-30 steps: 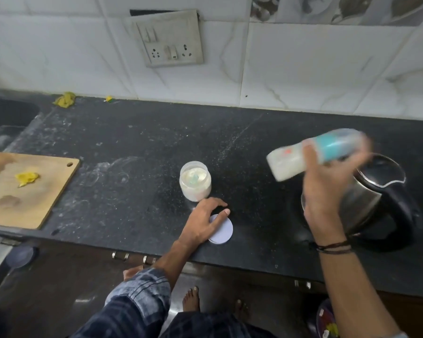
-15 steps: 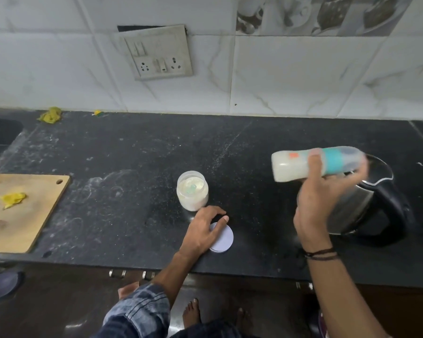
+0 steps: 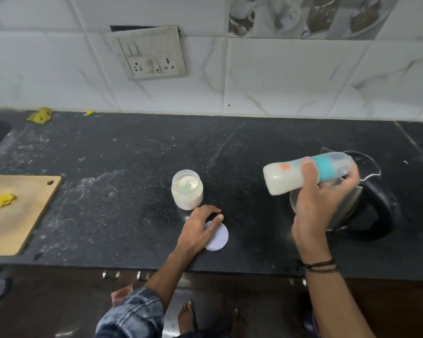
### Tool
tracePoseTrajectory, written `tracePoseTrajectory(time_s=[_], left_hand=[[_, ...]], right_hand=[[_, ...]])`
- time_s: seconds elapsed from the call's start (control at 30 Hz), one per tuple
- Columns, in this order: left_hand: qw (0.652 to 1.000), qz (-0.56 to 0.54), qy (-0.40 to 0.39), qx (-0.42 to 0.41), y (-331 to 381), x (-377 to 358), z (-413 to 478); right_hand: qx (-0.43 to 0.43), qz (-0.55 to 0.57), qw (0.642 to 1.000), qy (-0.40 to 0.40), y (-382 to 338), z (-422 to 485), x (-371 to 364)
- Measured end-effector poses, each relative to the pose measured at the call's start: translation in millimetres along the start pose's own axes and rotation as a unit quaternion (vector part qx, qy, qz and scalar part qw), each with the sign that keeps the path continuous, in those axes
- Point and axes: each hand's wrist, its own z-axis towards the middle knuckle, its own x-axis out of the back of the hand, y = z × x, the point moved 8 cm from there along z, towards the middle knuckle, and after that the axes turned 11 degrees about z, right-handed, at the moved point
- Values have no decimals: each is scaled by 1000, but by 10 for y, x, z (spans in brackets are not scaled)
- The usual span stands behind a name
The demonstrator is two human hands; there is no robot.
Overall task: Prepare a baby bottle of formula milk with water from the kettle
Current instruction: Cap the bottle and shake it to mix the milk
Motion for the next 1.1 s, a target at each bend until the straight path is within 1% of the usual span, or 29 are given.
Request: tracePoseTrajectory(time_s=[0.03,0.07,0.1,0.13,0.17,0.23,0.27,0.3,0.33,0.4,0.43,0.47,0.5,0.53,0.57,0.6,0.67,0.7,0.73,0.8,0.83,0.87,0.9,0.97,1.0,1.07,1.1], left_hand=[[1000,0,3,4,-3,5,-5],[1000,1,4,3,-5,10,-10],[1000,1,3,1,-7,11,-15],[1000,-2,-2,-3,-10,8,-19],[1000,-6,-9,-6,-7,1,-22],[1000,-11,-16,-3,-2,-5,-25],[1000,-11,-17,4,-3,-6,-28],[1000,-9,-15,9,-7,-4,-32],[1000,-4,-11,8,-9,1,-34],[1000,0,-11,1,-14,2,-37],[1000,-2,-16,-2,-10,0,-38],[1000,-5,-19,-2,-4,2,-40],[1000,-6,-20,0,2,7,-39],[1000,-6,-19,4,6,8,-36],[1000,-5,-16,8,11,9,-36],[1000,-1,-14,8,14,13,-37],[1000,3,-13,1,5,19,-45],[1000,0,-16,-3,-2,17,-44],[1000,-4,-20,-5,-1,14,-43],[1000,-4,-17,-3,3,13,-36],[1000,-3,-14,1,3,8,-32],[1000,-1,-11,4,1,4,-30],[1000,2,-10,3,-3,4,-30],[1000,3,-12,-4,-19,5,-38],[1000,0,-15,-5,-21,6,-39],[1000,-1,-17,-3,-12,3,-36],[1000,1,-16,0,-6,-4,-34]], right_hand=[[4,-7,1000,0,-26,15,-30],[-15,-31,999,-23,1,7,-92],[-50,-71,994,-61,91,-21,-140],[-76,-85,990,-85,160,-26,-130],[-75,-78,991,-80,120,-15,-108],[-22,-15,1000,-12,-71,73,10],[7,-2,1000,8,-132,104,47],[21,-9,1000,8,-174,103,21],[13,-24,1000,-5,-166,93,-28],[-55,-79,993,-76,29,53,-105],[-67,-77,991,-88,36,53,-103],[-55,-54,995,-68,-24,81,-74],[-31,-17,999,-27,-108,131,-8],[0,1,1000,11,-185,165,51],[19,-4,999,28,-235,173,60],[17,-14,1000,20,-238,168,23],[-42,-78,994,-55,-52,120,-84],[-61,-88,991,-76,-13,100,-86],[-57,-72,994,-62,-51,103,-65],[-6,-19,1000,24,-197,152,53],[17,-17,998,51,-232,159,88],[22,-21,998,48,-244,147,56],[1,-41,999,18,-196,117,-22],[-64,-88,992,-70,-5,28,-131],[-67,-81,992,-73,-25,5,-142],[-19,-19,1000,-13,-178,41,-85],[11,-13,1000,15,-235,49,-45]])
